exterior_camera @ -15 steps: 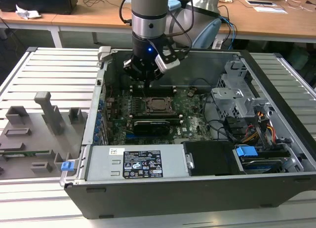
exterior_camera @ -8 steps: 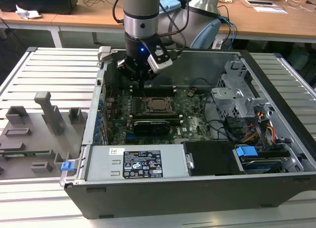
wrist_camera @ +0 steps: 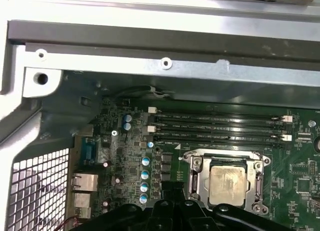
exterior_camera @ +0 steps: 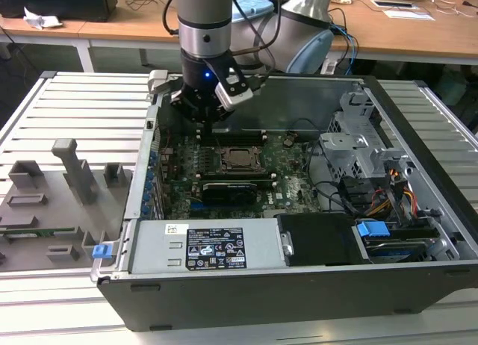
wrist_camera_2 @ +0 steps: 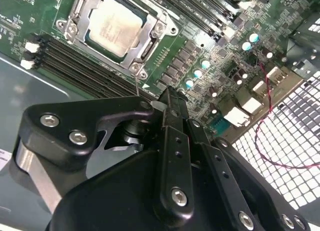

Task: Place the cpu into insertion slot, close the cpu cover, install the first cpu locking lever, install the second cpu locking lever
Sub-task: 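Install the first cpu locking lever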

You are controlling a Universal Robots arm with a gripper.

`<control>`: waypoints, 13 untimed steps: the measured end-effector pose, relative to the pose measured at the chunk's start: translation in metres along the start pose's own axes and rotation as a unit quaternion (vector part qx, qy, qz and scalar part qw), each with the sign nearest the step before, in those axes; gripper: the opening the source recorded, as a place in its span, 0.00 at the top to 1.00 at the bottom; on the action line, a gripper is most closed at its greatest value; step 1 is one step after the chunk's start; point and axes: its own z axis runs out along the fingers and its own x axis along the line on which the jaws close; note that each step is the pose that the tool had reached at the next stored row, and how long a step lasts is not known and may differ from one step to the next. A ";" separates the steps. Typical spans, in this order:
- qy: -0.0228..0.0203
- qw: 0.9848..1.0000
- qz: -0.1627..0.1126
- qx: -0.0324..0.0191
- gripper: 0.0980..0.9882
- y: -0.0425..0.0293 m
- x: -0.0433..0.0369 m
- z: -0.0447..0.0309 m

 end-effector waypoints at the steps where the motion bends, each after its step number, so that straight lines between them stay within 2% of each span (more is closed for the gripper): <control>1: 0.000 1.000 0.000 0.000 0.99 0.0001 0.0009 0.0000; 8: 0.000 1.000 0.000 0.000 0.99 0.0044 0.0038 0.0007; 13: 0.000 1.000 0.000 0.000 0.99 0.0146 0.0043 0.0020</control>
